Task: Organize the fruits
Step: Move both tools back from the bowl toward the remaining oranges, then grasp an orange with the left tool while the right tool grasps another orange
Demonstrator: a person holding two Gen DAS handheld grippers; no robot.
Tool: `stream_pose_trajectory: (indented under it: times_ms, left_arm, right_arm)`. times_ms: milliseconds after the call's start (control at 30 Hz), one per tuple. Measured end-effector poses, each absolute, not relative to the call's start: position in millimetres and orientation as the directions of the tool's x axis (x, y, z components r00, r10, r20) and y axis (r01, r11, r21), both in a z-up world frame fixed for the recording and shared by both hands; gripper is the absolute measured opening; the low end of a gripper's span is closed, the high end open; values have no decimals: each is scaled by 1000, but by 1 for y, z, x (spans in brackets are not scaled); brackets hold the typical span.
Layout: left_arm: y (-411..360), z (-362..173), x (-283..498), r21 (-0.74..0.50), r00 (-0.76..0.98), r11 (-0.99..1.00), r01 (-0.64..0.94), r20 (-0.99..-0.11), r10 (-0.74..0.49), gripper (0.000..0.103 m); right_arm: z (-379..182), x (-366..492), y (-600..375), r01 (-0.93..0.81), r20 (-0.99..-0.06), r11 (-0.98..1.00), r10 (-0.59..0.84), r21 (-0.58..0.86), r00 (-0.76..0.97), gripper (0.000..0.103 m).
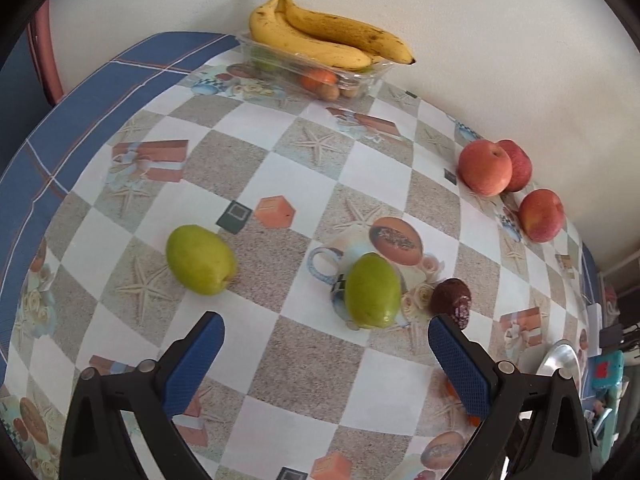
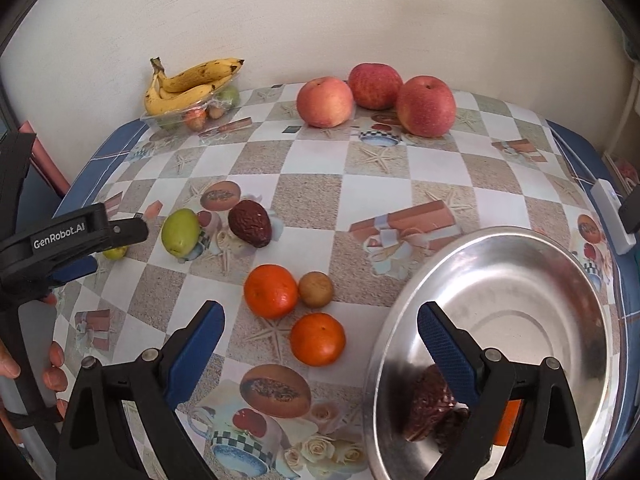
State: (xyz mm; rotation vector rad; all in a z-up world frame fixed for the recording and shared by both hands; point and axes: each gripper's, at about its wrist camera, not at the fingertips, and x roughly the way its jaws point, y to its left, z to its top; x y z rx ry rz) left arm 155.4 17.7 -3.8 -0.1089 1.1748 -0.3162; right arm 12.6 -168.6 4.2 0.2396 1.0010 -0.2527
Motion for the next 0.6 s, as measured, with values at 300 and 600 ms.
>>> stream_pose_trajectory:
  times_ms: [300,600]
  left_arm:
    - [-24,-12,138,-319,227,899,300,-891,-392,102]
    - [-56,-39,122,-419,69,849,322,-884,-463,85]
  right_arm:
    - [-6,22,-168,303,-868,950,-85,78,490,72]
    - [-20,20,-166,277,-891,958,-64,71,450,58]
